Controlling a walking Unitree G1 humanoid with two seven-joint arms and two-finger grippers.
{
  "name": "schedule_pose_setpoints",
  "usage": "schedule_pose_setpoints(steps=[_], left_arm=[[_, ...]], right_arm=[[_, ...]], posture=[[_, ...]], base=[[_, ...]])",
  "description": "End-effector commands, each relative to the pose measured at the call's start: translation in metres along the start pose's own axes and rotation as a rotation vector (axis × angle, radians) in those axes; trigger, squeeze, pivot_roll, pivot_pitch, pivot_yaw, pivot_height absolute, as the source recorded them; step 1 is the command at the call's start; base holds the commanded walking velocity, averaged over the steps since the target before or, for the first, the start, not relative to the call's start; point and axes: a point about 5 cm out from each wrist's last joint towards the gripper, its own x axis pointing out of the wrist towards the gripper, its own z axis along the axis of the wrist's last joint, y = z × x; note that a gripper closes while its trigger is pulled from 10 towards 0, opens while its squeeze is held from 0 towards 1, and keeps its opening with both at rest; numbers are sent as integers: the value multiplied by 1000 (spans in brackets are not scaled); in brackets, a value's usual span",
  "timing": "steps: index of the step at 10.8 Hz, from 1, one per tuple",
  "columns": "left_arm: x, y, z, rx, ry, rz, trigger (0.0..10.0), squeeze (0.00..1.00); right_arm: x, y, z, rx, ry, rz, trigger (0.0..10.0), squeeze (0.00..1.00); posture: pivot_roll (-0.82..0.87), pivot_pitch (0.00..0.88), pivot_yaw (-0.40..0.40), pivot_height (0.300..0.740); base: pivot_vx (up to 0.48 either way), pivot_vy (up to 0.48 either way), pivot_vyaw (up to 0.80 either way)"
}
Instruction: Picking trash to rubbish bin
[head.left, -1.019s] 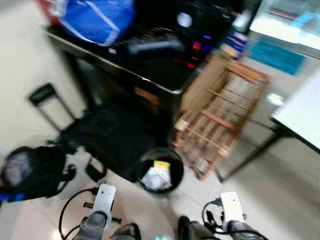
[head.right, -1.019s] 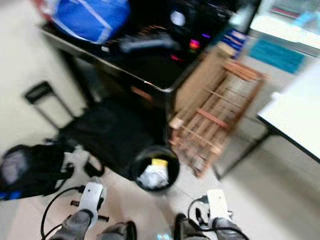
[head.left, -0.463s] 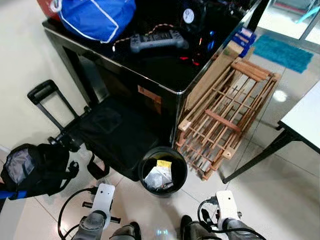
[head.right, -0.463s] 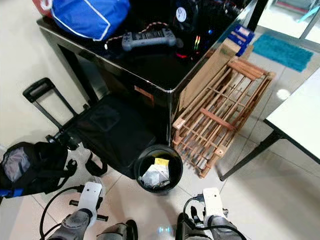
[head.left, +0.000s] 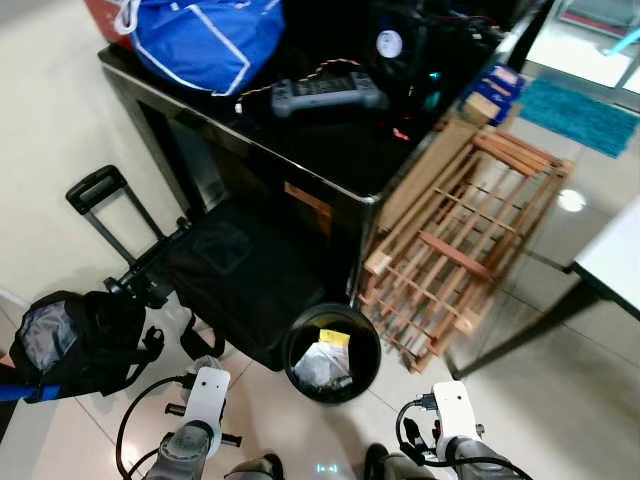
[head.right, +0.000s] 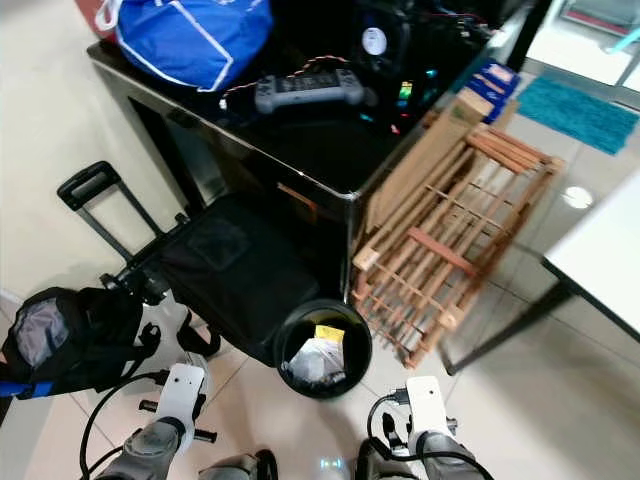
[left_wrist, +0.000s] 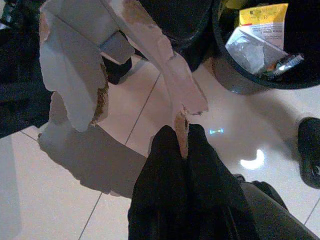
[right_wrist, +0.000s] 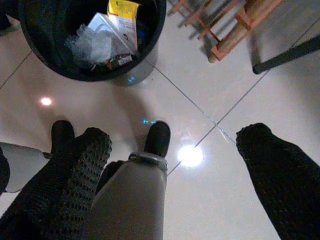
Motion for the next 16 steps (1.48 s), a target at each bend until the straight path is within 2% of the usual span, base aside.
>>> schedule_pose_setpoints(steps=[1, 7, 12, 14, 16], left_arm=[[-2, 0, -8, 12, 30, 5, 10000, 0], [-2, 0, -7, 6, 25, 3, 10000, 0], [-1, 2, -4, 7, 18, 12, 10000, 0], [4, -2, 16, -7, -41, -17, 10000, 0], [10, -20, 44, 1, -86, -103, 10000, 0]], right_arm=[[-2, 0, -8, 1, 23, 0, 10000, 0], [-1, 1, -8, -1, 25, 2, 10000, 0], [-1, 2, -7, 2, 19, 7, 10000, 0], [2, 2, 10, 18, -28, 24, 10000, 0], [7, 10, 38, -4, -94, 85, 10000, 0]], posture=[[6, 213, 39, 740], [10, 212, 42, 740], [6, 206, 45, 740], [-3, 203, 42, 740], [-24, 209, 37, 740]], base=[[398, 0, 0], [389, 0, 0], [0, 0, 0], [0, 0, 0], [0, 0, 0]])
